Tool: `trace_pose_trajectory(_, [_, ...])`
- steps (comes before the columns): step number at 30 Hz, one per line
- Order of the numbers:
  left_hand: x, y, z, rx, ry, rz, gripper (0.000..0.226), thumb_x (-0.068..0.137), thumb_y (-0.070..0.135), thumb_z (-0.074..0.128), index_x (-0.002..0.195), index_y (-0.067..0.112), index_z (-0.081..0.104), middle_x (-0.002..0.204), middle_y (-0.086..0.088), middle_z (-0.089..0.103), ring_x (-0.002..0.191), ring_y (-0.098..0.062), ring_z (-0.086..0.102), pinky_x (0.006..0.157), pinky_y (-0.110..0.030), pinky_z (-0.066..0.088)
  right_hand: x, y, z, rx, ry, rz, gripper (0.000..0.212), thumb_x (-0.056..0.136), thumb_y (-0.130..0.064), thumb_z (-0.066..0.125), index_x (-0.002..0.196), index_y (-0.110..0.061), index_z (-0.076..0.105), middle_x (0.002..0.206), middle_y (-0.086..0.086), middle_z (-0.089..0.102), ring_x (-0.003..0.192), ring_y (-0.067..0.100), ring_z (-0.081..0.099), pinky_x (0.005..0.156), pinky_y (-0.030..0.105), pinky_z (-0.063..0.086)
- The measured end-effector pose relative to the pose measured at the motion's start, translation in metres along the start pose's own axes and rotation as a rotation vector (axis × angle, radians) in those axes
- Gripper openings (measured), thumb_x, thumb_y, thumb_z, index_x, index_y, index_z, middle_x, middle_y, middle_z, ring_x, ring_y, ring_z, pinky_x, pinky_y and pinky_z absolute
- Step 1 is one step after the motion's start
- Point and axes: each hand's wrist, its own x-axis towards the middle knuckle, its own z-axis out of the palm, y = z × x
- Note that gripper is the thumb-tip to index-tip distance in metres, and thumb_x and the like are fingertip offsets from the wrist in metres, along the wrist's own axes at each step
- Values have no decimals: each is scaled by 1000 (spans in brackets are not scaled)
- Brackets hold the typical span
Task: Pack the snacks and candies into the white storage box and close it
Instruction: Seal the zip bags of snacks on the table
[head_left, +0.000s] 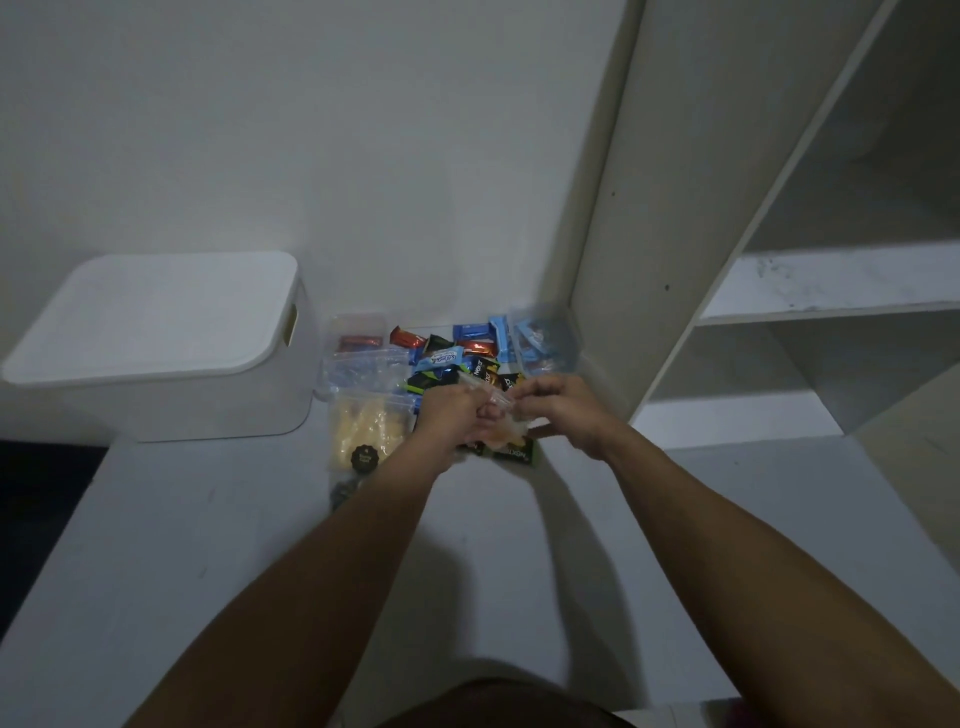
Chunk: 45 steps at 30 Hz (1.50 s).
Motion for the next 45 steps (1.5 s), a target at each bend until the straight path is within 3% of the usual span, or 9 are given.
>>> trace_pose_trajectory(6, [-4, 8, -2, 180, 32, 130, 15, 89, 12, 58, 80, 6, 69, 72, -10, 71, 63, -18, 64, 62, -29, 52, 4, -14, 8, -201, 177, -108, 18, 83, -10, 73, 68, -20, 70, 68, 2, 68, 62, 9, 61, 61, 25, 48])
trace_pose_trajectory(10, [-4, 12, -6, 242, 47, 152, 16, 84, 14, 60, 74, 5, 69, 67, -12, 71, 59, -19, 64, 64, -33, 53, 11, -16, 12, -226, 322, -129, 11, 81, -16, 75, 70, -18, 74, 72, 4, 72, 65, 14, 61, 71, 40, 56])
trace_pose_trajectory(16, [-4, 15, -19, 252, 267, 310, 12, 90, 13, 54, 98, 18, 62, 97, 0, 62, 80, -15, 61, 63, -29, 53, 7, -28, 14, -334, 265, -185, 10, 86, -15, 70, 91, -7, 75, 85, 6, 73, 82, 18, 67, 82, 39, 57])
trace_pose_trajectory(18, [-3, 19, -26, 247, 190, 368, 34, 87, 2, 60, 117, 18, 57, 112, 5, 55, 95, -14, 59, 69, -25, 54, 4, -33, 14, -374, 220, -216, 11, 87, -14, 70, 93, -7, 76, 85, 4, 72, 80, 15, 65, 77, 33, 54])
trace_pose_trajectory(26, [1, 29, -43, 356, 235, 468, 6, 84, 7, 68, 87, 9, 72, 92, -7, 71, 90, -19, 64, 88, -38, 54, 0, -49, 21, -354, 192, -260, 14, 87, -18, 70, 84, -5, 74, 78, 6, 71, 68, 9, 61, 65, 24, 50])
trace_pose_trajectory(31, [-1, 32, -44, 338, 241, 478, 9, 84, 8, 68, 79, 16, 69, 87, -3, 69, 87, -17, 63, 83, -36, 55, 5, -49, 36, -451, 266, -284, 8, 85, -13, 72, 84, -6, 73, 81, 11, 71, 75, 19, 64, 73, 37, 55])
trace_pose_trajectory(37, [-8, 38, -50, 262, 86, 495, 9, 81, 6, 70, 83, 15, 68, 87, -1, 69, 84, -14, 64, 71, -23, 51, 7, -59, 41, -523, 321, -315, 8, 81, -11, 74, 73, -10, 73, 69, 3, 69, 66, 16, 61, 66, 32, 53])
trace_pose_trajectory(42, [-9, 46, -49, 291, 147, 495, 15, 82, 2, 66, 75, 15, 67, 78, -1, 66, 77, -14, 60, 63, -17, 43, 8, -67, 47, -424, 247, -324, 7, 82, -13, 74, 77, -15, 70, 66, -4, 62, 59, 5, 54, 58, 21, 43])
trace_pose_trajectory(45, [-8, 47, -50, 321, 151, 511, 9, 84, 3, 66, 80, 11, 67, 77, 1, 63, 75, -12, 58, 61, -17, 42, 11, -67, 49, -420, 236, -345, 10, 83, -19, 75, 75, -14, 71, 66, -1, 64, 59, 10, 55, 60, 28, 48])
